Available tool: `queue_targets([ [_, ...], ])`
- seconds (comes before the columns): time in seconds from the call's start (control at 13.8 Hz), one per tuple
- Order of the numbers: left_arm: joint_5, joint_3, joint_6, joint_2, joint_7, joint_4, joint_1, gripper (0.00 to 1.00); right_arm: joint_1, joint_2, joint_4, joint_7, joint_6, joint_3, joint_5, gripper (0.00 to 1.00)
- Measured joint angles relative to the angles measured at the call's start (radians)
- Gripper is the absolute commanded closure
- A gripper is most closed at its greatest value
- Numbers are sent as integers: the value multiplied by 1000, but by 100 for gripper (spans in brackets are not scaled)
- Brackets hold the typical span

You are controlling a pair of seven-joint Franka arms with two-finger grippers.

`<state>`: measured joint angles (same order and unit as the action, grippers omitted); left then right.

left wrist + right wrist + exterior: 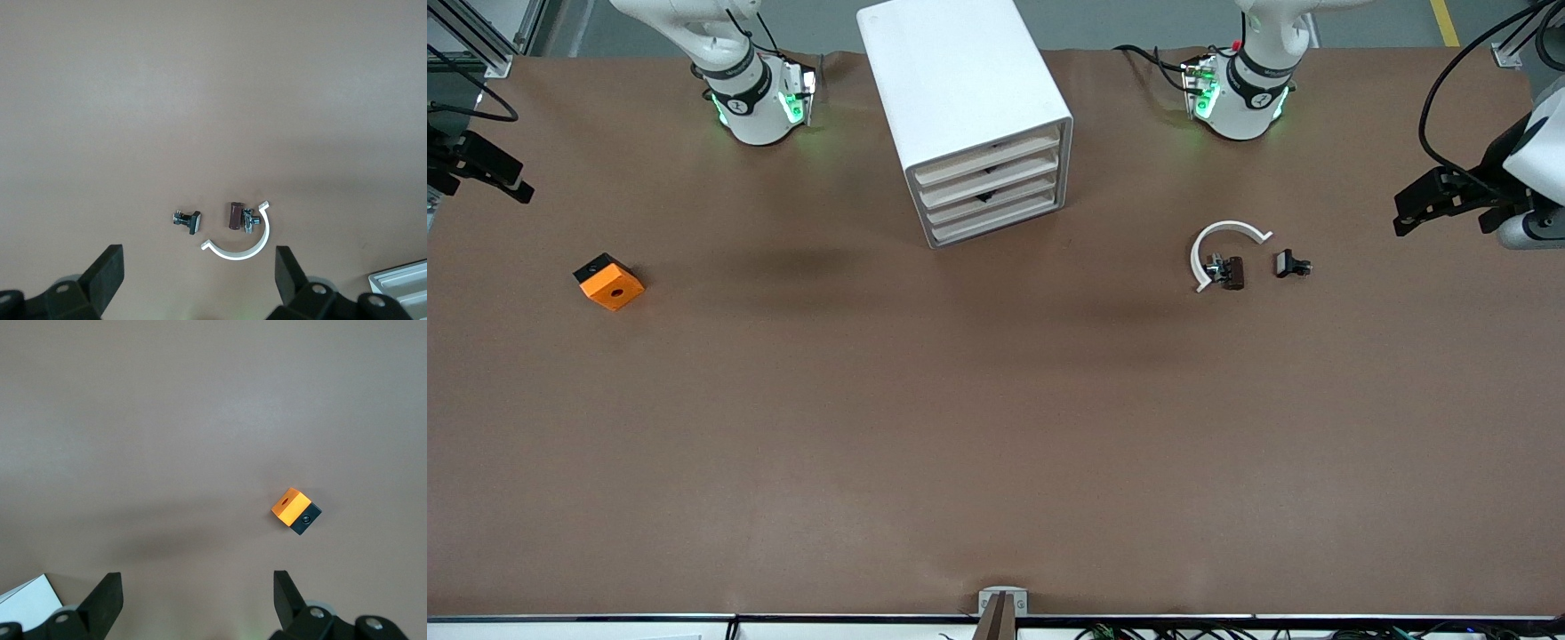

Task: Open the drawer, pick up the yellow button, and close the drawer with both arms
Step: 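Reach the left gripper toward the cabinet's upper drawer handle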

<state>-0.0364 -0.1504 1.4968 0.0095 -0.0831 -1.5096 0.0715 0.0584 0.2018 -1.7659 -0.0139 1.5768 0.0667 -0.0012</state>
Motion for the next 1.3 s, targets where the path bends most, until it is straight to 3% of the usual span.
queue_targets([
  [0.58,0,9,-7,3,0,2,5,0,0,0,0,0,1,0,0,0],
  [1.01,0,11,-10,38,2,1,66,0,0,0,0,0,1,0,0,0],
  [1.3,13,-11,-32,89,-185,-1,49,0,0,0,4,0,4,0,0,0],
])
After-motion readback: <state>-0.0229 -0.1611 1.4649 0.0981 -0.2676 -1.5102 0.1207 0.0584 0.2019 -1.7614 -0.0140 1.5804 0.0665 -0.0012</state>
